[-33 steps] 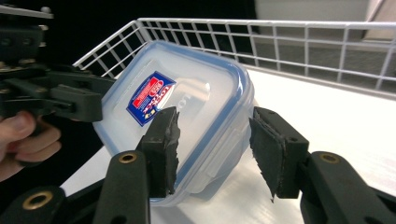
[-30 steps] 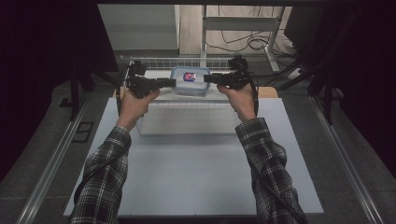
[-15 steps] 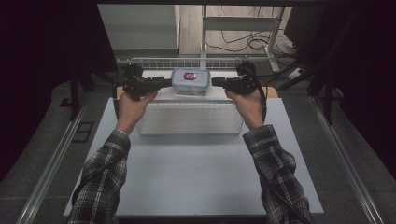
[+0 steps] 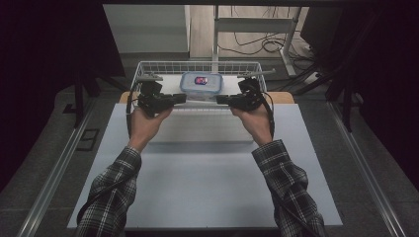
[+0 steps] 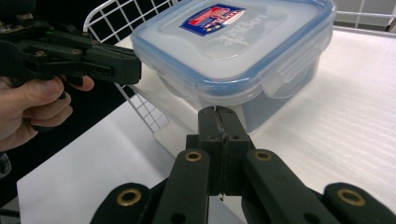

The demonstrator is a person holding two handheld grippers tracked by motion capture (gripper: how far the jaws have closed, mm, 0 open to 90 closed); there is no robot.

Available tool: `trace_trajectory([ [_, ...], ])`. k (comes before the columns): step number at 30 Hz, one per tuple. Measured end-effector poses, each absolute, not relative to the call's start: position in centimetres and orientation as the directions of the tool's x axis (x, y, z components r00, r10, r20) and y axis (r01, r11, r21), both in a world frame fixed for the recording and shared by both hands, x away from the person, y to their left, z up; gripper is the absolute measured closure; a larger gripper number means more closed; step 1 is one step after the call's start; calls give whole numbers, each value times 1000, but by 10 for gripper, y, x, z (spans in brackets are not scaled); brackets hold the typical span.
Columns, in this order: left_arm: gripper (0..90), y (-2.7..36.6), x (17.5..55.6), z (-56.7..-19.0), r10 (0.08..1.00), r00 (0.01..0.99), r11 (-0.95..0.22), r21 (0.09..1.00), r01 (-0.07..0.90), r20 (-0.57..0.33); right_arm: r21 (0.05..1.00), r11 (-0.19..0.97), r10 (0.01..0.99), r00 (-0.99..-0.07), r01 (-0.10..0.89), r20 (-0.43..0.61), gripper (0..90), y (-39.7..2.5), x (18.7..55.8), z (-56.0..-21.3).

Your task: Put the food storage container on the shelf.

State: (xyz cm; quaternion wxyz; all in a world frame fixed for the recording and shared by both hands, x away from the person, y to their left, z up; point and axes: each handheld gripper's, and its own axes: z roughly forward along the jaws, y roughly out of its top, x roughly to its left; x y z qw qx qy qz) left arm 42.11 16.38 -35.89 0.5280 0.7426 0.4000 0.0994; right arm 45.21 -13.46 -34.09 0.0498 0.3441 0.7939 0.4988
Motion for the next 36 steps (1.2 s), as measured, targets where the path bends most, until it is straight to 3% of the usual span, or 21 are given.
trace_trajectory([
  [10,835,163,423,-359,703,654,-111,865,489,-279,827,245,623,-736,506,265,887,-135,460,-342],
  [14,743,164,417,-360,704,657,-111,873,475,-268,831,256,624,-741,494,248,851,-134,457,-342],
  [19,569,165,409,-361,708,669,-139,885,444,-225,838,271,618,-753,473,224,721,-130,450,-343],
  [25,417,167,397,-365,715,672,-150,897,416,-192,844,288,613,-764,452,200,626,-128,441,-346],
  [36,235,168,372,-381,697,698,-189,897,399,-163,844,324,586,-791,428,176,495,-133,418,-358],
])
